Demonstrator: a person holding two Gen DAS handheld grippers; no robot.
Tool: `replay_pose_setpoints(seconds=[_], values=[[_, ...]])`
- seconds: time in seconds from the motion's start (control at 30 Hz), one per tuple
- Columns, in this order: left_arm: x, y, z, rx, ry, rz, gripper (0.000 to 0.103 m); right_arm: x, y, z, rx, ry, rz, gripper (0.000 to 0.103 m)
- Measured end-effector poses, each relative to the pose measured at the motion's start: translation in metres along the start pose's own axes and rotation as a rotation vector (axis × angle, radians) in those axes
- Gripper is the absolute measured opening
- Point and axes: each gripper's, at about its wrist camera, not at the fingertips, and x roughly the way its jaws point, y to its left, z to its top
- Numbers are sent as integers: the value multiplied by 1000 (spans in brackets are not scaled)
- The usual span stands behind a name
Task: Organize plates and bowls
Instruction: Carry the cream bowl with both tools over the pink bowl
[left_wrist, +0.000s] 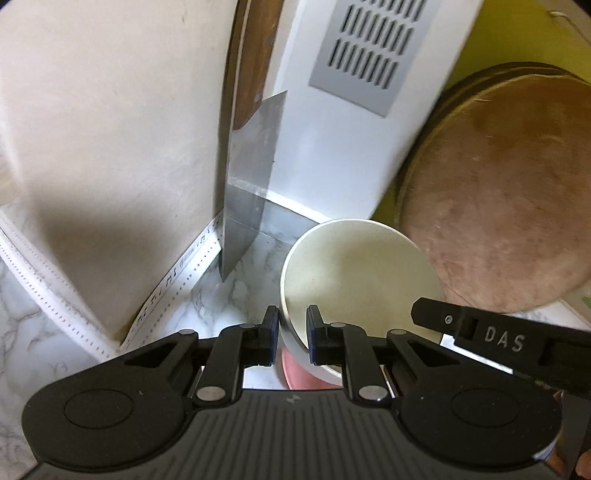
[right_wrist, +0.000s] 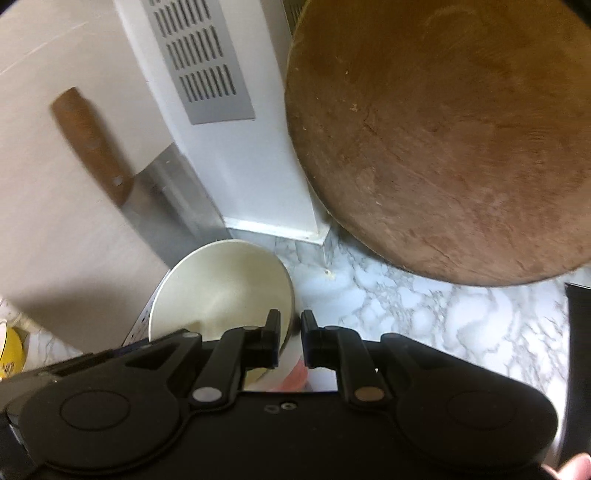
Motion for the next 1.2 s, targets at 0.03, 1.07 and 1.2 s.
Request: replay_pose_setpoints(seconds=[0.03,1.07,1.2], values=[[-6,-1,-3,10,-4,-4,15,-6,1,-4,1,0,-5,13],[-111,27,-115,126,132,-57,15,-101,22,-144,47,95,21,13],[-112,30,-125,134,153,-52,15,-102,24,-156,49,107,16,13]])
